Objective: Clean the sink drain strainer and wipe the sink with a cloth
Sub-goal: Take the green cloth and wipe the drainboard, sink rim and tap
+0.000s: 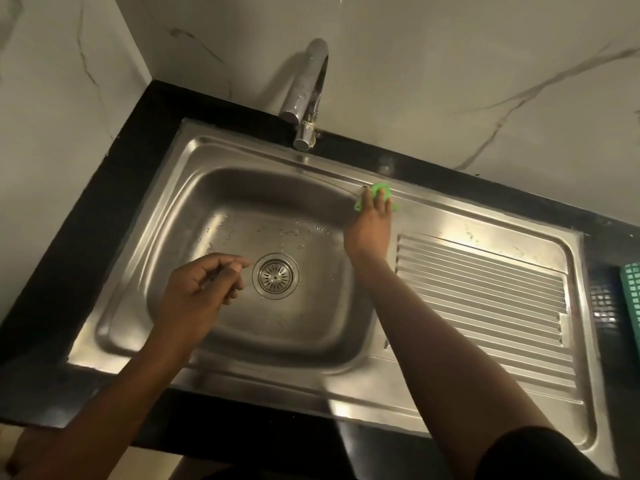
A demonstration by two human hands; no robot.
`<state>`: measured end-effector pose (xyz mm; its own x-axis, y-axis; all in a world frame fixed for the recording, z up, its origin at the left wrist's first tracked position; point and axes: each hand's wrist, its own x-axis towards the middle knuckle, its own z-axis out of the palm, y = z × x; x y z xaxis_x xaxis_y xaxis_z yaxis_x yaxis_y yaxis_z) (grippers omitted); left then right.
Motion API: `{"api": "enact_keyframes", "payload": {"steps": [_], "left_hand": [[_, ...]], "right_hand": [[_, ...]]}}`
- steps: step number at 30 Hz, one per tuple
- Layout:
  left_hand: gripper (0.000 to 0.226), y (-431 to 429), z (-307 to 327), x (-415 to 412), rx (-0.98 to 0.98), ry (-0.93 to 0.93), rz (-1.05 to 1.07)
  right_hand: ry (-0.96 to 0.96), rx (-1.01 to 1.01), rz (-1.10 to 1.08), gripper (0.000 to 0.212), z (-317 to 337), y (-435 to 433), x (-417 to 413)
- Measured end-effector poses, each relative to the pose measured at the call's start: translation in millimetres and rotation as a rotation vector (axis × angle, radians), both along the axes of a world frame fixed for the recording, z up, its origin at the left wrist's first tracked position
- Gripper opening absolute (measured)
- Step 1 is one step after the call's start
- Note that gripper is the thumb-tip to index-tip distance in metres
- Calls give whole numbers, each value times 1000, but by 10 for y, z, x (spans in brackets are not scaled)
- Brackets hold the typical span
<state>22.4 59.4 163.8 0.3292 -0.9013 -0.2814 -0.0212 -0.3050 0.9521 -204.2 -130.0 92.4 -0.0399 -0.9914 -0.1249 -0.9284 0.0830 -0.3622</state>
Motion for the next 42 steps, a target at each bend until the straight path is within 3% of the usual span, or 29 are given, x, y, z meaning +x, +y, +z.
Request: {"api": "enact_keyframes", "payload": {"steps": [4, 6, 8, 10, 13, 16, 18, 23, 31, 36, 42], "left_hand": [[22, -75, -45, -131, -3, -1, -3], [21, -100, -59, -192, -15, -1, -1], [20, -105, -72, -249, -25, 5, 4], [20, -98, -78, -311, -28, 5, 10], [21, -84, -58, -409, -24, 22, 27], [21, -63, -38, -473, -27, 19, 31], [20, -44, -43, -502, -20, 21, 33], [21, -47, -20, -509, -1, 17, 37], [22, -101, -115, -181, 25, 18, 66], [24, -128, -164, -33, 19, 24, 30], [25, -147, -159, 132, 20, 22, 7]], "right_hand": [[-139, 8, 246, 68, 75, 6, 24], [-257, -26, 260, 60, 147, 28, -162], [-401, -103, 139, 55, 219, 58, -521], [-428, -204, -72, 50, 261, 33, -1015], [-293, -242, -393, 54, 270, -114, -1802], [-181, -73, -491, 54, 183, -226, -2146], [-158, -16, -448, 51, 91, -259, -1956], [-134, -103, -390, 58, -29, -385, -894], [-149, -29, 148, 78, 6, -413, 688], [-1, -42, 503, 87, 9, -416, 524], [164, -10, 475, 70, 152, -718, -541]]}}
